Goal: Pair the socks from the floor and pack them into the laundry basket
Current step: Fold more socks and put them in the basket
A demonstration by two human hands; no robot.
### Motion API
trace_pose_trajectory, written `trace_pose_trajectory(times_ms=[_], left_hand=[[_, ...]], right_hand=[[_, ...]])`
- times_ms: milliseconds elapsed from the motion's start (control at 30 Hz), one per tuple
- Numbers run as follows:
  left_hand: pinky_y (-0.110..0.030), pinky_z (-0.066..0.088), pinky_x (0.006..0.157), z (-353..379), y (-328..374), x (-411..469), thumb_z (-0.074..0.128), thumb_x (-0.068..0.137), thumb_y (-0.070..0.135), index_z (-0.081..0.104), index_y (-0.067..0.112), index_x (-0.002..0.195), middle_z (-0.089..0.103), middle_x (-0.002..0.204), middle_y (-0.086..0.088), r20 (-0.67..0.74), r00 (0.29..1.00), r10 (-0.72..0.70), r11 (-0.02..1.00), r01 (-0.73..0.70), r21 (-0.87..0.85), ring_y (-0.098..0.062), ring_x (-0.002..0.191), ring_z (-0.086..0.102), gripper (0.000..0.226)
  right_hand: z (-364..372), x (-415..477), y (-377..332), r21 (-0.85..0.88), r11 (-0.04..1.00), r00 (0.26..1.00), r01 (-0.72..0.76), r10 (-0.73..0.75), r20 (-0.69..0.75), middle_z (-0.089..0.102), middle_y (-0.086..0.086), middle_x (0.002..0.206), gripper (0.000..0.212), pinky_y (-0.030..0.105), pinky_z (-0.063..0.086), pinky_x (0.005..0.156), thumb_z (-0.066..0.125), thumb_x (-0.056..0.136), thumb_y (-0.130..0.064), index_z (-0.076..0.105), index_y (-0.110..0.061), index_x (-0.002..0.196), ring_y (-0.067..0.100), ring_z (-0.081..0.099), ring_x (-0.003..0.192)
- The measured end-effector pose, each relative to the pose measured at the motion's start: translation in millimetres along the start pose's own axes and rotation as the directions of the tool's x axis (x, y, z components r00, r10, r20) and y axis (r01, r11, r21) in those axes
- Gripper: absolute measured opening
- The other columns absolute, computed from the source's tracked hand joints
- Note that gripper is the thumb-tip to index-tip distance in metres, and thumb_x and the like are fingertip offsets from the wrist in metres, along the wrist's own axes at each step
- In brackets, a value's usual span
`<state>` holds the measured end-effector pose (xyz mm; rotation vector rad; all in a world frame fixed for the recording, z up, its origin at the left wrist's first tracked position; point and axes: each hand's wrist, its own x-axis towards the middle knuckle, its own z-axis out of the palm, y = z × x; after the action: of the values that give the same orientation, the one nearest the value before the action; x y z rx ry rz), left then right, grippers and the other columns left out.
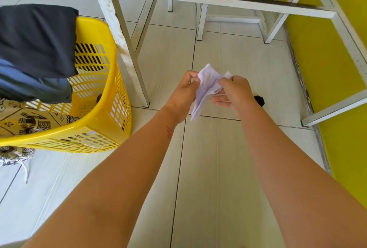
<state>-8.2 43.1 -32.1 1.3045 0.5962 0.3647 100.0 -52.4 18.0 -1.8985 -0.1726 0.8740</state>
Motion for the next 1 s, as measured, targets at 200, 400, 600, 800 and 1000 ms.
trace_pose_trajectory(times_ms=[200,400,600,800,1000], left_hand=[[-0.05,0.048,0.094,-4,1,4,0.033,0.106,0.022,0.047,0.015,0.111,0.061,0.112,-0.018,-0.001,1.0,-0.016,0.988,0.015,-0.156,-0.03,0.101,0.059,0.017],[-0.037,0.04,0.069,-14,2,11,0.034,0.104,0.022,0.05,0.022,0.091,0.059,0.091,-0.011,-0.197,0.971,-0.138,0.973,0.096,-0.211,-0.027,0.09,0.051,0.02],[-0.03,0.038,0.06,-30,1,11,0.036,0.102,0.022,0.054,0.023,0.089,0.059,0.082,-0.004,-0.18,0.972,-0.148,0.986,0.131,-0.103,-0.022,0.072,0.05,0.023],[-0.039,0.051,0.079,-20,7,3,0.043,0.099,0.021,0.061,0.015,0.112,0.068,0.098,-0.008,-0.016,0.99,-0.139,0.982,0.136,-0.129,-0.026,0.09,0.063,0.023],[-0.043,0.043,0.087,-15,6,1,0.037,0.103,0.026,0.054,0.016,0.106,0.063,0.103,-0.01,-0.006,0.991,-0.131,0.965,0.127,-0.228,-0.029,0.098,0.056,0.02]], right_hand=[[1,-4,-5,0.097,0.995,0.999,0.027,-0.029,0.014,0.069,0.012,0.074,0.008,0.03,0.058,0.056,0.051,0.09,-0.006,0.055,-0.009,0.083,0.022,0.069,0.058],[-7,-7,-13,-0.202,0.967,0.983,0.154,-0.129,0.13,0.059,0.001,0.079,0.012,0.027,0.055,0.057,0.047,0.086,-0.007,0.054,-0.016,0.089,0.016,0.058,0.06],[-10,-8,-18,-0.357,0.891,0.907,0.282,-0.126,0.402,0.057,0.001,0.086,0.014,0.03,0.042,0.071,0.057,0.085,-0.014,0.067,-0.012,0.094,0.018,0.052,0.08],[-5,-3,-12,-0.36,0.825,0.898,0.436,-0.372,0.234,0.058,-0.005,0.081,0.01,0.025,0.042,0.065,0.066,0.087,-0.024,0.062,-0.018,0.094,0.013,0.055,0.075],[-5,-3,-8,-0.242,0.893,0.925,0.378,-0.375,0.062,0.063,0.002,0.091,0.014,0.027,0.043,0.069,0.066,0.087,-0.022,0.056,-0.016,0.095,0.017,0.057,0.083]])
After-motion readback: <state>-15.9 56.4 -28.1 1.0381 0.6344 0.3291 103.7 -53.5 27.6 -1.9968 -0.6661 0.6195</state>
